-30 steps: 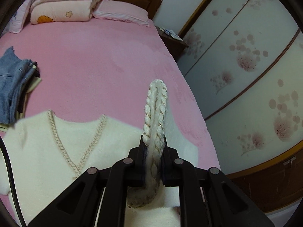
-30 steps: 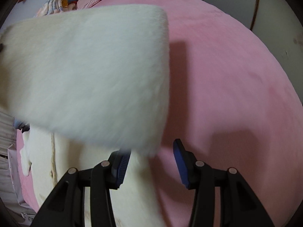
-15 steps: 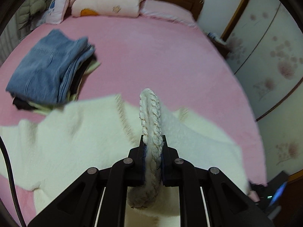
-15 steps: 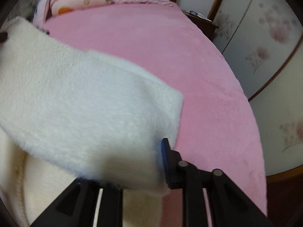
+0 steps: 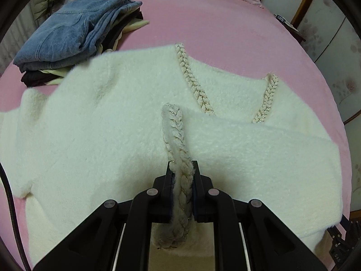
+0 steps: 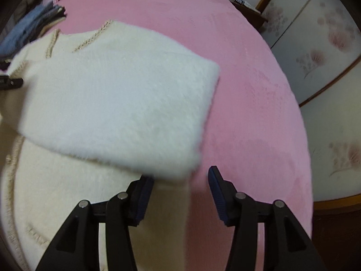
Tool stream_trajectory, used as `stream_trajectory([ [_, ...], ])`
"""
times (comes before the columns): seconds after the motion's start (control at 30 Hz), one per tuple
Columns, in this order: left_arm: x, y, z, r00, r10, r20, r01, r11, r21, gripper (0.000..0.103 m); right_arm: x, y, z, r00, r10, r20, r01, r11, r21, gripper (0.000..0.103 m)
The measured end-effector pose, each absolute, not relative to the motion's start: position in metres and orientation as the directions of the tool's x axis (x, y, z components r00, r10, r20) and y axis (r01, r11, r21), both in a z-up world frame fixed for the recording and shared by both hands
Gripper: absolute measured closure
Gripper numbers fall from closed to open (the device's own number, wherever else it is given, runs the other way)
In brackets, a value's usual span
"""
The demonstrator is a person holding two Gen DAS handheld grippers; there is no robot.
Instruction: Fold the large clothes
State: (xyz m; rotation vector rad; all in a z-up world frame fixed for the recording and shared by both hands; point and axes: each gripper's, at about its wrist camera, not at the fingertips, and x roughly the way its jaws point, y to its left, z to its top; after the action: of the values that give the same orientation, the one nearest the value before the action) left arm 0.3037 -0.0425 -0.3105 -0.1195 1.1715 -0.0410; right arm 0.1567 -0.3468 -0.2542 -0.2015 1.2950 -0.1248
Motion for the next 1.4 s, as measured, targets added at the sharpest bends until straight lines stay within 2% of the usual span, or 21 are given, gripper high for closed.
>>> stream_trajectory([
  [0.1, 0.299, -0.04, -0.298, 0.432, -0.084, -0.898, -0.04, 0.993, -0.112, 0.093, 0.146, -0.368, -0.243, 0.262, -0.123, -0.957, 0.032, 0.992, -0.119, 0.053],
  [0.27, 0.298, -0.026, -0.279, 0.484, -0.048, -0.874, -0.105, 0.988, -0.113, 0.093, 0.145, -0.393, -0.233, 0.267, -0.106, -0.958, 0.107, 0.991, -0.08, 0.053],
  [0.43, 0.313, -0.023, -0.307, 0.401, -0.033, -0.916, -0.09, 0.993, -0.075, 0.093, 0.155, -0.404, -0.24, 0.259, -0.08, -0.963, 0.124, 0.991, -0.049, 0.053],
  [0.53, 0.319, -0.021, -0.313, 0.368, -0.051, -0.928, -0.105, 0.99, -0.096, 0.089, 0.17, -0.4, -0.233, 0.292, -0.038, -0.956, 0.115, 0.993, -0.005, 0.053],
  [0.6, 0.322, -0.018, -0.312, 0.353, -0.083, -0.932, -0.119, 0.984, -0.133, 0.072, 0.181, -0.398, -0.23, 0.312, -0.021, -0.95, 0.108, 0.994, 0.014, 0.053],
  [0.63, 0.325, -0.015, -0.31, 0.359, -0.102, -0.928, -0.125, 0.98, -0.156, 0.069, 0.189, -0.397, -0.228, 0.32, -0.011, -0.947, 0.105, 0.994, 0.024, 0.053],
  [0.77, 0.337, -0.009, -0.297, 0.403, -0.117, -0.908, -0.094, 0.981, -0.168, 0.043, 0.223, -0.4, -0.225, 0.357, 0.046, -0.933, 0.11, 0.99, 0.09, 0.053],
  [0.8, 0.342, -0.008, -0.296, 0.405, -0.12, -0.906, -0.083, 0.982, -0.168, 0.038, 0.236, -0.404, -0.227, 0.361, 0.057, -0.931, 0.113, 0.988, 0.105, 0.052],
  [0.87, 0.358, -0.005, -0.301, 0.384, -0.151, -0.911, -0.07, 0.979, -0.192, 0.037, 0.259, -0.412, -0.234, 0.36, 0.059, -0.931, 0.123, 0.986, 0.11, 0.051],
  [1.0, 0.38, -0.005, -0.321, 0.307, -0.227, -0.924, -0.054, 0.965, -0.255, 0.038, 0.3, -0.432, -0.266, 0.296, 0.098, -0.95, 0.18, 0.971, 0.157, 0.051],
  [1.07, 0.384, -0.011, -0.328, 0.284, -0.228, -0.931, -0.042, 0.967, -0.25, 0.04, 0.314, -0.439, -0.282, 0.257, 0.168, -0.952, 0.2, 0.954, 0.222, 0.051],
  [1.1, 0.384, -0.015, -0.33, 0.283, -0.22, -0.934, -0.034, 0.971, -0.238, 0.053, 0.317, -0.44, -0.286, 0.247, 0.188, -0.95, 0.201, 0.95, 0.24, 0.052],
  [1.13, 0.384, -0.019, -0.331, 0.282, -0.195, -0.94, -0.024, 0.977, -0.21, 0.061, 0.32, -0.439, -0.29, 0.244, 0.211, -0.947, 0.192, 0.946, 0.261, 0.052],
  [1.17, 0.382, -0.021, -0.331, 0.283, -0.174, -0.943, -0.021, 0.982, -0.188, 0.077, 0.321, -0.438, -0.291, 0.248, 0.216, -0.944, 0.182, 0.947, 0.265, 0.052],
  [1.2, 0.381, -0.022, -0.331, 0.292, -0.158, -0.943, -0.022, 0.985, -0.172, 0.089, 0.323, -0.433, -0.291, 0.251, 0.211, -0.945, 0.154, 0.955, 0.254, 0.061],
  [1.23, 0.38, -0.021, -0.33, 0.301, -0.169, -0.939, -0.028, 0.982, -0.186, 0.089, 0.325, -0.429, -0.291, 0.248, 0.196, -0.949, 0.131, 0.964, 0.233, 0.085],
  [1.33, 0.37, -0.019, -0.32, 0.36, -0.166, -0.918, -0.053, 0.979, -0.198, 0.09, 0.332, -0.409, -0.28, 0.268, 0.099, -0.958, 0.004, 0.995, 0.104, 0.09],
  [1.4, 0.361, -0.024, -0.316, 0.402, -0.125, -0.907, -0.047, 0.986, -0.157, 0.09, 0.332, -0.389, -0.268, 0.348, 0.012, -0.937, -0.095, 0.995, -0.023, 0.091],
])
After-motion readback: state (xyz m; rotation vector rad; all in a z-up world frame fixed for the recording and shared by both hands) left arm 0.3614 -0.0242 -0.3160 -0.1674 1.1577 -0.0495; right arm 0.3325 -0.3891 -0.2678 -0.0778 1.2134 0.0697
